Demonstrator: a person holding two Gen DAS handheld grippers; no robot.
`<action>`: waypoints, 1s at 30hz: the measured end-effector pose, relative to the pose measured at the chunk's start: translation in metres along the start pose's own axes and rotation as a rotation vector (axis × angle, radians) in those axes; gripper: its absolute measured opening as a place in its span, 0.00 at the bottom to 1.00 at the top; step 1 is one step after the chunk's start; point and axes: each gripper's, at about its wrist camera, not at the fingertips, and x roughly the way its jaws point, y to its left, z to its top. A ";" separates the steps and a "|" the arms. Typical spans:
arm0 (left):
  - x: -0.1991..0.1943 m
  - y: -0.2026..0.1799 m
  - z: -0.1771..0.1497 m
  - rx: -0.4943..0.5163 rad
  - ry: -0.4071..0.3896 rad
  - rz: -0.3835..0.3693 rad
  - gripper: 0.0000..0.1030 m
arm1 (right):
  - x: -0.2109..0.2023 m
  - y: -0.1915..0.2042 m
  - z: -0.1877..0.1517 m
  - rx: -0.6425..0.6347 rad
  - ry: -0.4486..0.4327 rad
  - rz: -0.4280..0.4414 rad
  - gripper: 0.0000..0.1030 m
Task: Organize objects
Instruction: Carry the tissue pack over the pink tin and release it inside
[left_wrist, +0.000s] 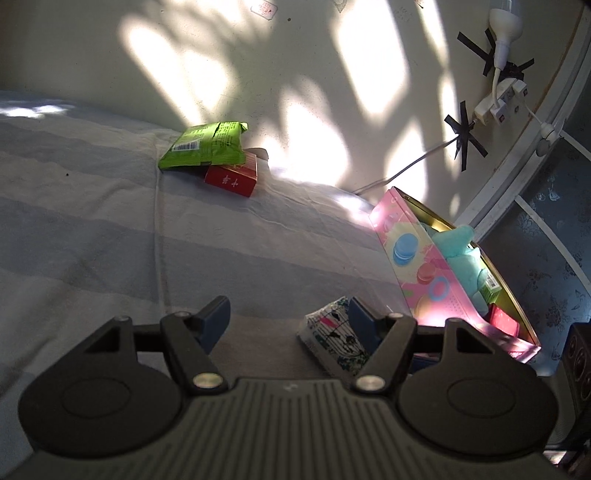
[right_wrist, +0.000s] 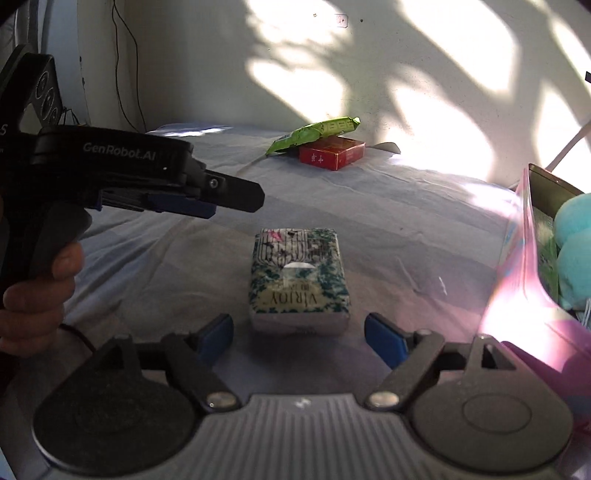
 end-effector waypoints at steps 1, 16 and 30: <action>-0.002 -0.002 -0.003 -0.015 0.009 -0.013 0.70 | -0.001 -0.004 0.000 0.013 -0.007 0.005 0.78; 0.009 -0.102 0.003 0.105 0.074 -0.105 0.36 | -0.058 -0.021 -0.011 0.043 -0.247 -0.025 0.52; 0.142 -0.275 0.010 0.434 0.254 -0.188 0.42 | -0.115 -0.210 -0.040 0.397 -0.265 -0.178 0.52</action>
